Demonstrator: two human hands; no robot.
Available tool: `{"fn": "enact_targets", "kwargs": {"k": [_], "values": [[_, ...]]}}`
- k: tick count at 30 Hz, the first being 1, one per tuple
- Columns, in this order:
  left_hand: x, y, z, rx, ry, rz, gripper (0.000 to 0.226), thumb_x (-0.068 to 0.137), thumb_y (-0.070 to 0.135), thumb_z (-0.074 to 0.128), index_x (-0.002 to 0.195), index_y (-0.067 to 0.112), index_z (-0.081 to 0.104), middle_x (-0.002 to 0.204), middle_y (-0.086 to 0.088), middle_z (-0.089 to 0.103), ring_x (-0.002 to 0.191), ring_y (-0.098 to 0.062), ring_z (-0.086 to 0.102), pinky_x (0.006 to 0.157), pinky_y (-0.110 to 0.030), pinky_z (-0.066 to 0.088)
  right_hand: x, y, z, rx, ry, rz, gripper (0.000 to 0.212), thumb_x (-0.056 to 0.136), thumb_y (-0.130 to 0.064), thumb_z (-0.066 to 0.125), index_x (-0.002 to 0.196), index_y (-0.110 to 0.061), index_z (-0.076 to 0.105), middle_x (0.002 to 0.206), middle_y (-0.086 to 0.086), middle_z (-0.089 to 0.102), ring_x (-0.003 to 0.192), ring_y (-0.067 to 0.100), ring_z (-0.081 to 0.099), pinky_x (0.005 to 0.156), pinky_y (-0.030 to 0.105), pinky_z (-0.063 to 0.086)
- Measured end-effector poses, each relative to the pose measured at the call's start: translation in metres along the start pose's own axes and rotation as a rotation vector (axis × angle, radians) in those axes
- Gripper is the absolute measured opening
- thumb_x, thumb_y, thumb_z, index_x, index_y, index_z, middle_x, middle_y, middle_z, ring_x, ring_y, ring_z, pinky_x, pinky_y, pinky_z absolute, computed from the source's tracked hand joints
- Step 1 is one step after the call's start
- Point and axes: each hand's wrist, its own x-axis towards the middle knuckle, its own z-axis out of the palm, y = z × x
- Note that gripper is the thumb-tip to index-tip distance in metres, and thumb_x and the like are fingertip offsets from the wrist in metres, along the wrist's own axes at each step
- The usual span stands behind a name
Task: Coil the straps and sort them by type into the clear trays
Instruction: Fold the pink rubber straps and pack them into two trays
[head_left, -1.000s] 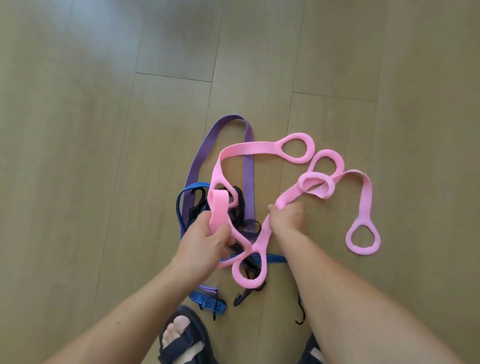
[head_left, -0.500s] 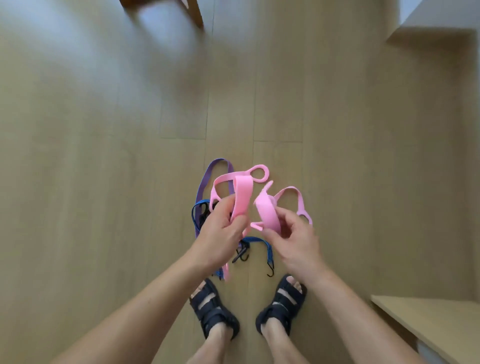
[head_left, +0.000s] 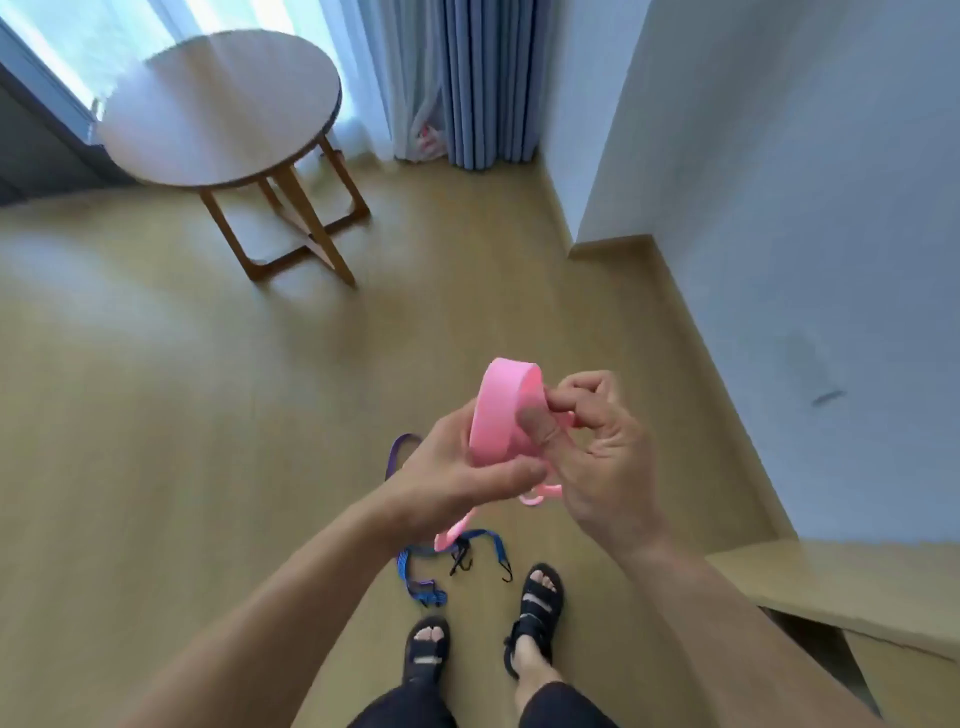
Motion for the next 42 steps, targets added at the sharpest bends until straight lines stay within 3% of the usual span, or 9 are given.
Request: {"fn": "enact_targets", "kwargs": {"k": [6, 12, 17, 20, 24, 28, 32, 38, 42], "values": [[-0.046, 0.022, 0.039, 0.008, 0.006, 0.039, 0.004, 0.086, 0.022, 0.072, 0.084, 0.02, 0.074, 0.069, 0.005, 0.069, 0.057, -0.006, 0.057, 0.054, -0.015, 0.044, -0.069, -0.046, -0.013, 0.076, 0.235, 0.065, 0.028, 0.076, -0.043, 0.074, 0.086, -0.019, 0.065, 0.076, -0.009, 0.069, 0.068, 0.006, 0.064, 0.06, 0.018, 0.051], [-0.075, 0.041, 0.046, -0.146, -0.024, -0.132, 0.012, 0.077, 0.018, 0.077, 0.075, 0.011, 0.069, 0.057, -0.006, 0.052, 0.047, -0.015, 0.045, 0.044, -0.024, 0.042, -0.147, -0.055, -0.017, -0.179, 0.113, 0.169, 0.065, 0.064, -0.071, 0.074, 0.114, -0.034, 0.054, 0.104, -0.019, 0.064, 0.101, 0.004, 0.062, 0.086, 0.032, 0.053], [-0.085, 0.041, 0.087, -0.061, -0.195, -0.224, 0.013, 0.086, 0.011, 0.068, 0.08, 0.002, 0.061, 0.053, -0.005, 0.052, 0.044, -0.015, 0.045, 0.044, -0.025, 0.041, -0.209, -0.062, -0.022, -0.291, 0.297, 0.275, 0.032, 0.076, -0.056, 0.074, 0.094, -0.032, 0.062, 0.079, -0.01, 0.068, 0.07, 0.012, 0.067, 0.065, 0.039, 0.058], [-0.092, 0.038, 0.125, -0.097, -0.313, -0.302, 0.027, 0.074, 0.022, 0.063, 0.089, 0.0, 0.059, 0.059, -0.007, 0.051, 0.051, -0.018, 0.045, 0.051, -0.029, 0.042, -0.249, -0.069, -0.04, -0.117, 0.437, 0.283, 0.03, 0.082, -0.047, 0.073, 0.094, -0.021, 0.063, 0.079, -0.001, 0.07, 0.066, 0.018, 0.071, 0.058, 0.033, 0.058], [-0.099, 0.034, 0.175, -0.34, -0.481, -0.347, 0.05, 0.067, 0.023, 0.051, 0.108, -0.006, 0.056, 0.085, -0.022, 0.056, 0.065, -0.024, 0.05, 0.062, -0.037, 0.045, -0.3, -0.07, -0.075, 0.148, 0.724, 0.331, 0.028, 0.083, -0.029, 0.072, 0.094, -0.006, 0.061, 0.078, 0.024, 0.064, 0.062, 0.031, 0.063, 0.055, 0.046, 0.054], [-0.108, 0.025, 0.234, -0.447, -0.662, -0.442, 0.05, 0.074, 0.013, 0.048, 0.111, -0.017, 0.062, 0.104, -0.029, 0.061, 0.075, -0.027, 0.059, 0.07, -0.04, 0.053, -0.347, -0.066, -0.112, 0.301, 0.864, 0.326, 0.01, 0.09, -0.011, 0.064, 0.086, -0.004, 0.057, 0.062, 0.006, 0.061, 0.052, 0.02, 0.057, 0.048, 0.029, 0.046], [-0.12, 0.003, 0.317, -0.194, -0.642, -0.423, 0.039, 0.097, 0.008, 0.037, 0.105, -0.009, 0.071, 0.111, -0.032, 0.064, 0.087, -0.032, 0.062, 0.084, -0.044, 0.056, -0.407, -0.07, -0.16, 0.315, 0.973, 0.285, 0.011, 0.087, -0.012, 0.068, 0.086, -0.004, 0.06, 0.06, 0.002, 0.064, 0.048, 0.014, 0.057, 0.045, 0.022, 0.044], [-0.163, -0.038, 0.472, 0.058, -0.694, -0.518, 0.046, 0.101, 0.031, 0.039, 0.115, -0.005, 0.064, 0.112, -0.033, 0.066, 0.096, -0.045, 0.065, 0.093, -0.064, 0.05, -0.507, -0.055, -0.23, 0.258, 1.086, 0.378, 0.018, 0.081, -0.019, 0.076, 0.09, -0.008, 0.064, 0.068, 0.0, 0.068, 0.058, 0.011, 0.06, 0.052, 0.024, 0.042], [-0.177, -0.058, 0.542, 0.109, -0.918, -0.633, 0.038, 0.094, 0.018, 0.046, 0.116, -0.01, 0.061, 0.097, -0.023, 0.068, 0.083, -0.038, 0.064, 0.079, -0.05, 0.056, -0.567, -0.041, -0.278, 0.219, 1.292, 0.385, 0.019, 0.078, -0.015, 0.077, 0.08, -0.007, 0.061, 0.059, -0.003, 0.065, 0.049, 0.007, 0.059, 0.044, 0.018, 0.041]]}}
